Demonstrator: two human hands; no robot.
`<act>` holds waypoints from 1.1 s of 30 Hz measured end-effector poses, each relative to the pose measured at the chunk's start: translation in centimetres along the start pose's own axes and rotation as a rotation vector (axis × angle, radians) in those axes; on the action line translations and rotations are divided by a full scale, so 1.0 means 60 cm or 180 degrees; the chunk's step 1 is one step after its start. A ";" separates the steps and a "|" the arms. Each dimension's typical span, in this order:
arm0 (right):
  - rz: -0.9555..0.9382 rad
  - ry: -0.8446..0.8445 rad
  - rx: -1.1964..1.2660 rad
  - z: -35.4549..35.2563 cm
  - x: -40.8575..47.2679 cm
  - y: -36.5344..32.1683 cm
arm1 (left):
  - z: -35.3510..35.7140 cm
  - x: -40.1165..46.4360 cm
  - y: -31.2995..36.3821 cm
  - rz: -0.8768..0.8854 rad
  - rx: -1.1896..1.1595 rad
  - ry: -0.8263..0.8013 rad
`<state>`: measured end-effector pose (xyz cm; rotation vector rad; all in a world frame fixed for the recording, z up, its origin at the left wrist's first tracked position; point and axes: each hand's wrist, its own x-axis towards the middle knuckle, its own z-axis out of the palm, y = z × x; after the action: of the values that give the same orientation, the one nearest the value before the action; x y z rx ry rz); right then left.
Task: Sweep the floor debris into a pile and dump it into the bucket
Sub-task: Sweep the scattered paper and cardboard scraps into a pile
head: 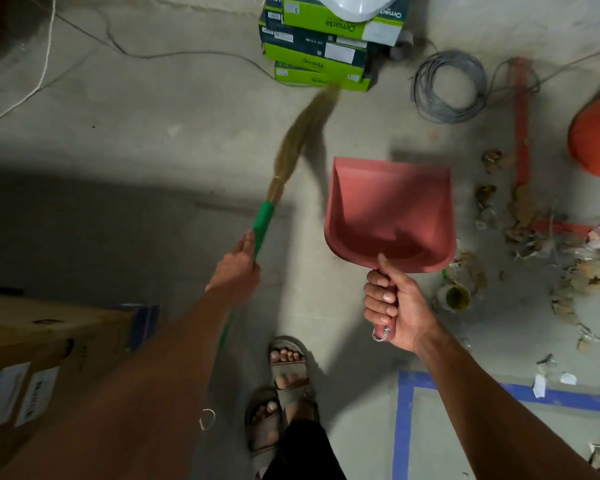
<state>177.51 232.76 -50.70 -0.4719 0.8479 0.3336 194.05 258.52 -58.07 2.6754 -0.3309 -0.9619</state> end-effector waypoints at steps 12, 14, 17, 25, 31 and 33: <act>-0.0110 -0.0176 0.0320 -0.029 -0.020 0.127 | 0.066 -0.054 -0.003 0.0221 0.0476 -0.0539; -0.0143 -0.0155 0.0363 -0.030 -0.035 0.140 | 0.070 -0.069 0.004 0.0668 0.0526 -0.0656; -0.0195 -0.0144 0.0381 -0.029 -0.064 0.143 | 0.058 -0.088 0.013 0.1135 0.0608 -0.0617; -0.0327 -0.0140 0.0548 -0.057 -0.096 0.125 | 0.023 -0.071 0.027 0.0622 0.0646 0.0051; -0.0308 -0.0177 0.0709 -0.133 -0.084 0.126 | 0.065 0.010 0.114 -0.0046 0.0417 -0.0078; -0.0319 -0.0185 0.0786 -0.160 -0.089 0.125 | 0.095 0.022 0.156 0.0173 0.0606 -0.0221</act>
<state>164.65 233.58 -54.01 -0.2723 0.7937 0.1468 190.21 248.35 -59.92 2.7897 -0.5326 -1.0573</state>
